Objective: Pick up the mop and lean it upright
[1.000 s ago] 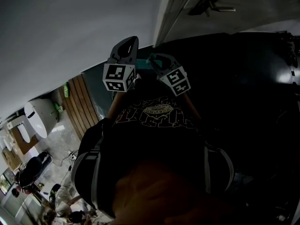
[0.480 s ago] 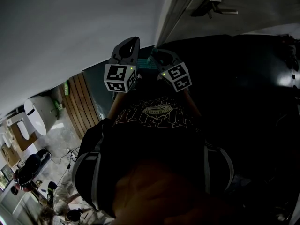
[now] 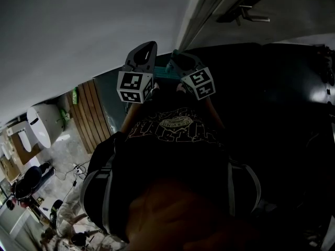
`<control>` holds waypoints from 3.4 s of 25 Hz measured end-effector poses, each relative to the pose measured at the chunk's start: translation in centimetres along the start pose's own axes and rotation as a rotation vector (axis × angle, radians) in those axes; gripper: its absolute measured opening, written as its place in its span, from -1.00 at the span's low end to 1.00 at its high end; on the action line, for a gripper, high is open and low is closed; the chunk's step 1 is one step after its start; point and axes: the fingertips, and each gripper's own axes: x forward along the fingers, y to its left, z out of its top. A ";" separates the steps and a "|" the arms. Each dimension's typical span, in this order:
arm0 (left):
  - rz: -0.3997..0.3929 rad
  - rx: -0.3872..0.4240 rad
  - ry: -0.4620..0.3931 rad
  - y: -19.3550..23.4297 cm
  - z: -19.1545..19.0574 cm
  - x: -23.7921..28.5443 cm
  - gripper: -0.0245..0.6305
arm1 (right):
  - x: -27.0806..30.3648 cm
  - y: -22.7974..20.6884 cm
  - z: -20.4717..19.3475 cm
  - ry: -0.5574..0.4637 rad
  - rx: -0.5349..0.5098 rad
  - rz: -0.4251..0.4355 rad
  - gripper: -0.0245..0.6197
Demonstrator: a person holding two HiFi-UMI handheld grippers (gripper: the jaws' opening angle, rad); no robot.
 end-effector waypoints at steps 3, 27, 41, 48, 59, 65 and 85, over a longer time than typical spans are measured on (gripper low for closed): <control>-0.002 -0.001 0.001 0.1 0.1 0.1 -0.78 | 0.5 -0.6 0.1 -0.007 0.009 -0.008 -0.58; 0.009 0.002 -0.006 1.2 1.1 1.2 -0.78 | 4.5 -8.0 2.6 -0.032 0.087 -0.092 -0.58; 0.009 -0.006 -0.004 2.1 1.2 1.5 -0.78 | 6.1 -12.1 3.4 -0.065 0.155 -0.172 -0.58; 0.005 -0.005 0.003 2.2 1.3 1.9 -0.78 | 6.6 -13.2 3.6 -0.070 0.180 -0.201 -0.58; 0.001 -0.008 -0.001 2.5 1.4 2.7 -0.78 | 7.0 -13.4 3.6 -0.081 0.220 -0.225 -0.58; -0.013 -0.005 -0.004 2.0 1.4 3.1 -0.78 | 6.7 -13.5 3.5 -0.073 0.222 -0.236 -0.57; -0.067 0.002 -0.008 -0.5 1.8 3.8 -0.78 | -0.5 -10.5 6.7 -0.203 0.154 -0.232 -0.71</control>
